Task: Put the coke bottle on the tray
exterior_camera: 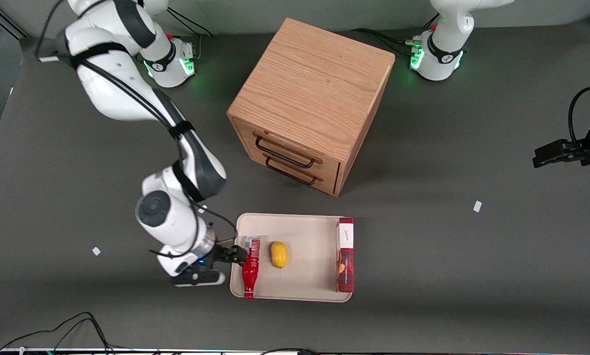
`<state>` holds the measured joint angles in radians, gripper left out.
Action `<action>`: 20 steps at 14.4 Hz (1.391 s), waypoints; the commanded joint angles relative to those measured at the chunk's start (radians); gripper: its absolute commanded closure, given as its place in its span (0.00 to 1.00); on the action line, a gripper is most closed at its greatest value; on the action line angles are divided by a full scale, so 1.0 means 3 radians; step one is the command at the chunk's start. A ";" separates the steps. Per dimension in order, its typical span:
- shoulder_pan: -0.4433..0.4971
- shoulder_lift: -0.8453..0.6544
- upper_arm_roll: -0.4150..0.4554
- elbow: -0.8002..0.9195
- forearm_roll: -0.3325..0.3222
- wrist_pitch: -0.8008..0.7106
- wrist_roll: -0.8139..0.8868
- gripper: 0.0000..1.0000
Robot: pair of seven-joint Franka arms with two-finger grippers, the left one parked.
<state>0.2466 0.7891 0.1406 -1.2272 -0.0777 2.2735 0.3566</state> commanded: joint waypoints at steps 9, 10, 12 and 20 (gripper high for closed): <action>-0.0152 -0.2178 -0.0642 -0.1865 0.0402 -0.0869 -0.0498 0.00; -0.0147 -0.2347 -0.0673 -0.1967 0.0397 -0.0966 -0.0514 0.00; -0.0142 -0.2619 -0.0699 -0.2065 0.0392 -0.1231 -0.0610 0.00; -0.0157 -0.3009 -0.0995 -0.1790 0.0382 -0.2065 -0.0611 0.00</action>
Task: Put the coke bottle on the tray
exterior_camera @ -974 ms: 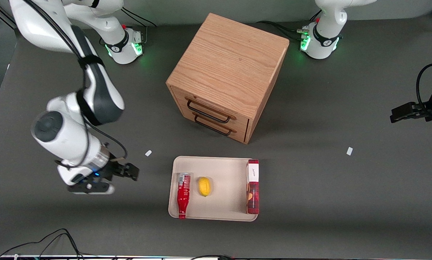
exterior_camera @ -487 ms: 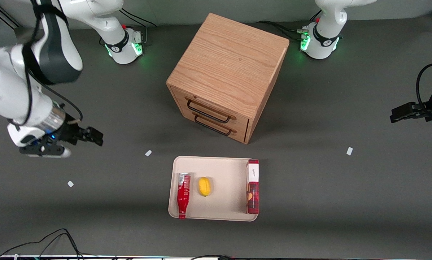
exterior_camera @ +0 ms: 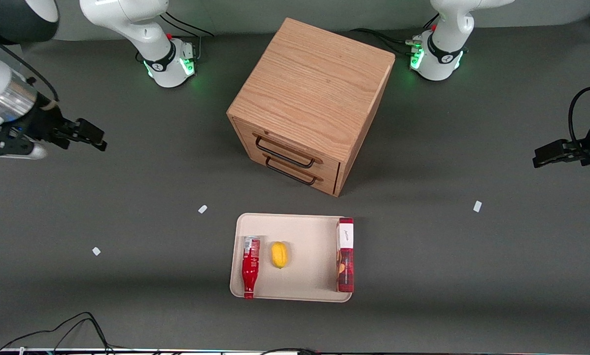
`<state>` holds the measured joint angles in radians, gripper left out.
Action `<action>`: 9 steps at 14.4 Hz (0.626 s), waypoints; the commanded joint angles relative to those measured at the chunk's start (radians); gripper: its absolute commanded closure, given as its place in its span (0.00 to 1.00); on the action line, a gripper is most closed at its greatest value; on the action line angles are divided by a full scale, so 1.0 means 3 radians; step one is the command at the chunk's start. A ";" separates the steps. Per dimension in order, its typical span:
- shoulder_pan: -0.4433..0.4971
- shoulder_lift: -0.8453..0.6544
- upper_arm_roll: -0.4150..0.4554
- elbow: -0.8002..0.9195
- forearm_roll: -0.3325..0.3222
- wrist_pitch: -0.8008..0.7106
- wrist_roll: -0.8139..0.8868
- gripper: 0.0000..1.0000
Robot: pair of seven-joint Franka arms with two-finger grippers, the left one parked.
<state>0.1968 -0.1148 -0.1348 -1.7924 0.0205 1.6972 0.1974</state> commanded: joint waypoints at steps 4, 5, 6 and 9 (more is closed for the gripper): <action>0.0009 0.0004 -0.0082 0.0120 0.0013 -0.0176 -0.0080 0.00; 0.0009 0.0014 -0.0082 0.0125 0.0013 -0.0176 -0.0075 0.00; 0.0009 0.0040 -0.0082 0.0165 0.0003 -0.0176 -0.0075 0.00; 0.0029 0.0045 -0.0082 0.0181 -0.0119 -0.0201 -0.0207 0.00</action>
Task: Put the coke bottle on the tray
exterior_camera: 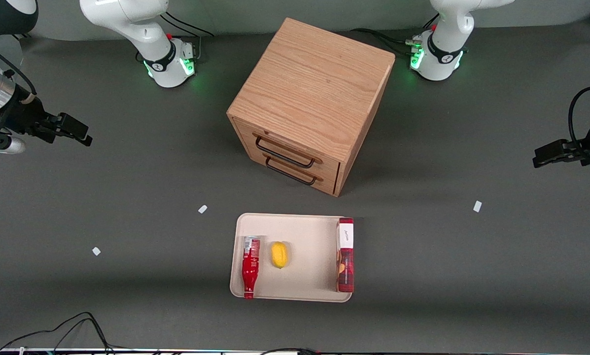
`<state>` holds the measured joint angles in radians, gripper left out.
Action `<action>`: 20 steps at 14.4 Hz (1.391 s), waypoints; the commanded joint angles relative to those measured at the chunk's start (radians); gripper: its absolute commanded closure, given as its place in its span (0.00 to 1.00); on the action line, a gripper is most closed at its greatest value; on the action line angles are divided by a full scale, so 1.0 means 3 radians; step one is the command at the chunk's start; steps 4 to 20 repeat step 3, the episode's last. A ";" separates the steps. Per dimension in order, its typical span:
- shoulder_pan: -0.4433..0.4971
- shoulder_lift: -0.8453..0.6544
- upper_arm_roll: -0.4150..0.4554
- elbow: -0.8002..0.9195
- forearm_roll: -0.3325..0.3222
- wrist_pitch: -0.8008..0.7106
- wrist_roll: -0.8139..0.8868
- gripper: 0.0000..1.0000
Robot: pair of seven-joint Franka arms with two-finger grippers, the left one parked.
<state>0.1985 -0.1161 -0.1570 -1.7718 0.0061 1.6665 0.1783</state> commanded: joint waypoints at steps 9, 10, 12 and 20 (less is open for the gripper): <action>0.0029 0.0055 -0.0008 0.0113 -0.0071 -0.0099 -0.0160 0.00; 0.0029 0.0055 -0.0008 0.0113 -0.0071 -0.0099 -0.0160 0.00; 0.0029 0.0055 -0.0008 0.0113 -0.0071 -0.0099 -0.0160 0.00; 0.0029 0.0055 -0.0008 0.0113 -0.0071 -0.0099 -0.0160 0.00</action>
